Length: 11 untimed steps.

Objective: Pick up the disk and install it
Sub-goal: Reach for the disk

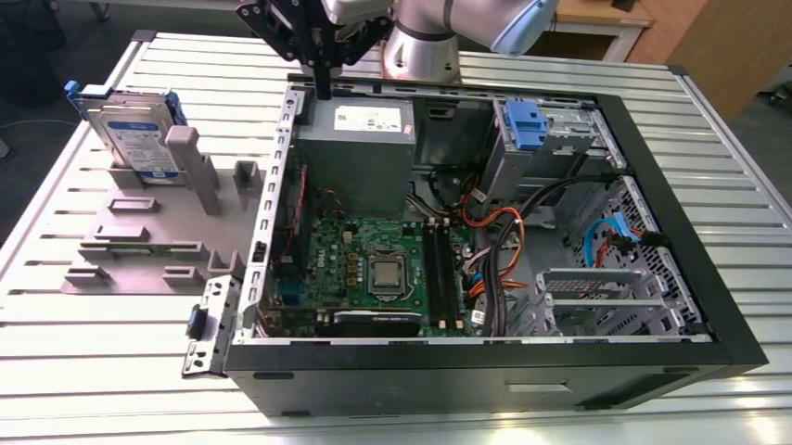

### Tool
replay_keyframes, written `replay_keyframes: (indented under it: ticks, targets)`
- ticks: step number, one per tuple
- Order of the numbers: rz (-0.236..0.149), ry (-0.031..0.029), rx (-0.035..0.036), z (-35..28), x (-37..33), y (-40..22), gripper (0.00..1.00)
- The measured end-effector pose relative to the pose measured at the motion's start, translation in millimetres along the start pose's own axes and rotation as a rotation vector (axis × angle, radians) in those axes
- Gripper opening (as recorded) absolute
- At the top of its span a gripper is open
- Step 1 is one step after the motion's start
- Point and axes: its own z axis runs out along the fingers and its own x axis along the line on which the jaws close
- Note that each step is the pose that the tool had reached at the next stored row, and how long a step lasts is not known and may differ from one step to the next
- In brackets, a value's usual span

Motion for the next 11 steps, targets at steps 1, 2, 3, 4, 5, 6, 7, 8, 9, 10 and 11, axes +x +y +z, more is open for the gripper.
replay_keyframes:
  ticks: [1,2,3,4,5,6,7,8,9,10,11]
  targets:
    - [0.000,0.0000,-0.0001,0.0,0.3,0.0,0.11]
    - [0.000,0.0000,0.0000,0.0,0.6,0.1,0.11]
    - [0.000,0.0000,0.0000,0.0,1.0,0.1,0.11]
    - [0.000,0.0000,0.0000,0.0,1.2,0.0,0.11]
    - [0.000,0.0000,0.0000,0.0,1.3,0.0,0.11]
    - [0.000,0.0000,0.0000,0.0,1.4,0.0,0.11]
    - [0.000,0.0000,0.0000,0.0,1.7,0.0,0.11]
    - [0.000,0.0000,0.0001,-0.1,2.3,0.0,0.11]
    - [0.000,0.0000,0.0000,-0.1,2.5,0.0,0.11]
    - [0.000,0.0000,-0.0001,0.0,2.7,-0.1,0.11]
    - [0.000,0.0000,0.0000,-0.1,3.0,-0.1,0.11]
